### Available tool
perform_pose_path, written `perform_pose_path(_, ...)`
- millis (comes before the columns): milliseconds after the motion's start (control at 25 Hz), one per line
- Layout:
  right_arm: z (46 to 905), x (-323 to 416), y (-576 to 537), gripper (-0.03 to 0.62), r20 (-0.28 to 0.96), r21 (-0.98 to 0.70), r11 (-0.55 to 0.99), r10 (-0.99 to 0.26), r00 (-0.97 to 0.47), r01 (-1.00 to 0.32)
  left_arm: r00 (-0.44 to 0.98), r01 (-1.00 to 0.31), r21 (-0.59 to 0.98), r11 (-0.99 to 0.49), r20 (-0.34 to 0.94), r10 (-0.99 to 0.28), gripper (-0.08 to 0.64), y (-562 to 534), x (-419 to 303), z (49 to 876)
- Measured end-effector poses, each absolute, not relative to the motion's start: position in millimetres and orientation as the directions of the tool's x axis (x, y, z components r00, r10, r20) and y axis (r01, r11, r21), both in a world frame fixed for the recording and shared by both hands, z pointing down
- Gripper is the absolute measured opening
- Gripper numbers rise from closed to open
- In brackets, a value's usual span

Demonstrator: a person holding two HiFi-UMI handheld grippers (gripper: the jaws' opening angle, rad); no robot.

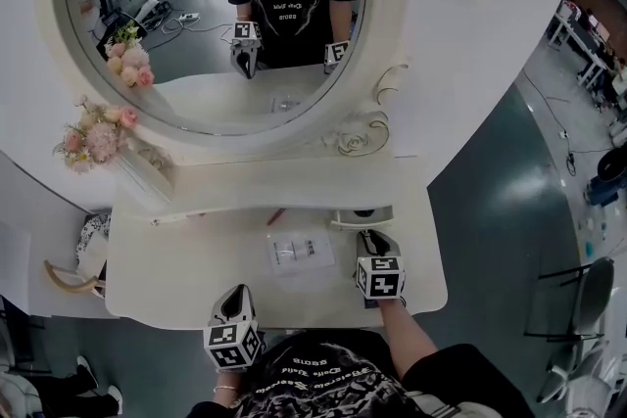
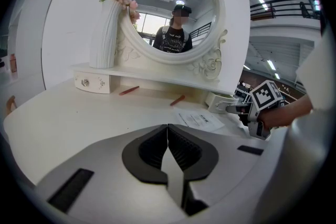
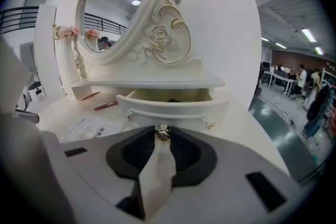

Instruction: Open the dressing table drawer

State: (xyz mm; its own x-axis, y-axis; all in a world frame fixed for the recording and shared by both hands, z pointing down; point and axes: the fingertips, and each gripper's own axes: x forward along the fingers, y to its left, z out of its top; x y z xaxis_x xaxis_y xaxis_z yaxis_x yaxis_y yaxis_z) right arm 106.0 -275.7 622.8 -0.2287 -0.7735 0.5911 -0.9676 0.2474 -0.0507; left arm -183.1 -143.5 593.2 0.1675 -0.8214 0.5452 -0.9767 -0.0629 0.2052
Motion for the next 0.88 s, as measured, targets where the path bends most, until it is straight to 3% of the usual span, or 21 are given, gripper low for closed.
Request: perform_pose_path(880,622.3,107.0,-269.0,0.098,0.597,-0.043,0.246,-0.771,-0.223,-0.968,0.162,-0.975,0.215,-0.051,0.538,-0.827,0.017,-143.8,-188.1,592.8)
